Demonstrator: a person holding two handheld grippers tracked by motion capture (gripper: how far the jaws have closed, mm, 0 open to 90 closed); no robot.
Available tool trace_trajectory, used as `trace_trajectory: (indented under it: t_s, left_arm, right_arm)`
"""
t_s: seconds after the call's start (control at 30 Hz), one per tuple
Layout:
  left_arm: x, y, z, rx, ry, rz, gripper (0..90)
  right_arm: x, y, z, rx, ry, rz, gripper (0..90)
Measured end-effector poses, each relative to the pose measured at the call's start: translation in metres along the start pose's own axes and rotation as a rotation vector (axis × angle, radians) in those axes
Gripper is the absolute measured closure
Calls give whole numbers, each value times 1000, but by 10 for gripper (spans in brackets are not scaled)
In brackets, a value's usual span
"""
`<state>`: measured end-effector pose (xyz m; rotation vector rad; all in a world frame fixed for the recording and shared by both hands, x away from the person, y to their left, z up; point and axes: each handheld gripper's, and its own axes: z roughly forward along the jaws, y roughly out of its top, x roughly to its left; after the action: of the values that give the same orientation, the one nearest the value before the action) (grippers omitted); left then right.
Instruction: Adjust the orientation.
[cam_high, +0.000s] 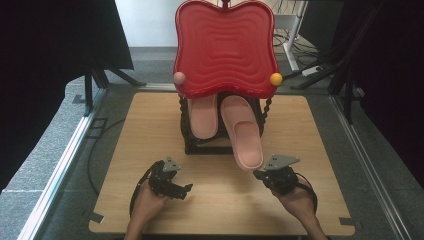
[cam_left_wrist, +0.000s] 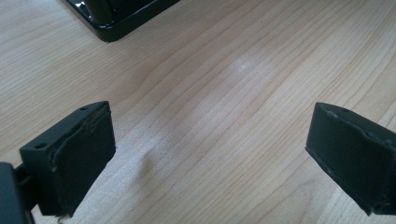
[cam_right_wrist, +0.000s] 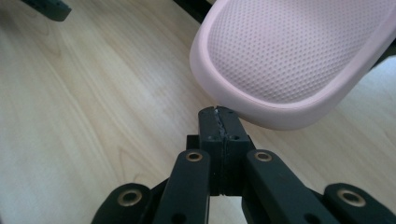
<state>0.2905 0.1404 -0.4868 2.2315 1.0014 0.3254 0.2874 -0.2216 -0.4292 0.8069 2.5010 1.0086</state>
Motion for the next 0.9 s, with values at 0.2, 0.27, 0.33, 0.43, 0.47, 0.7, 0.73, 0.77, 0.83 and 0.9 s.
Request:
trace_trajectory:
  t_s: [0.2,0.27,0.33,0.43,0.47,0.7,0.73,0.77,0.83,0.9]
  left_arm:
    - [0,0,0,1,0,1,14]
    - [0,0,0,1,-1,0,13]
    - [1,-1,0,1,1,-2,14]
    - [1,-1,0,-1,1,-5,14]
    - [1,-1,0,-1,1,-4,13]
    - [1,-1,0,3,2,-2,14]
    - [1,-1,0,1,0,-3,13]
    - [1,-1,0,1,3,-3,13]
    - [1,-1,0,-3,4,-6,14]
    - [2,-1,0,-3,4,-6,14]
  right_arm:
    - [-6,11,15,-18,-20,-8,893]
    - [-8,14,20,-28,-20,-7,892]
    - [-11,18,24,-41,-21,-4,893]
    - [-14,25,29,-55,-22,-7,892]
    - [-15,27,30,-60,-29,-8,893]
    - [-23,43,37,-90,-43,5,892]
    - [-24,46,38,-93,-42,5,892]
    - [-25,48,39,-97,-43,7,892]
    - [-27,53,41,-108,-34,15,892]
    - [-28,58,43,-117,-32,15,892]
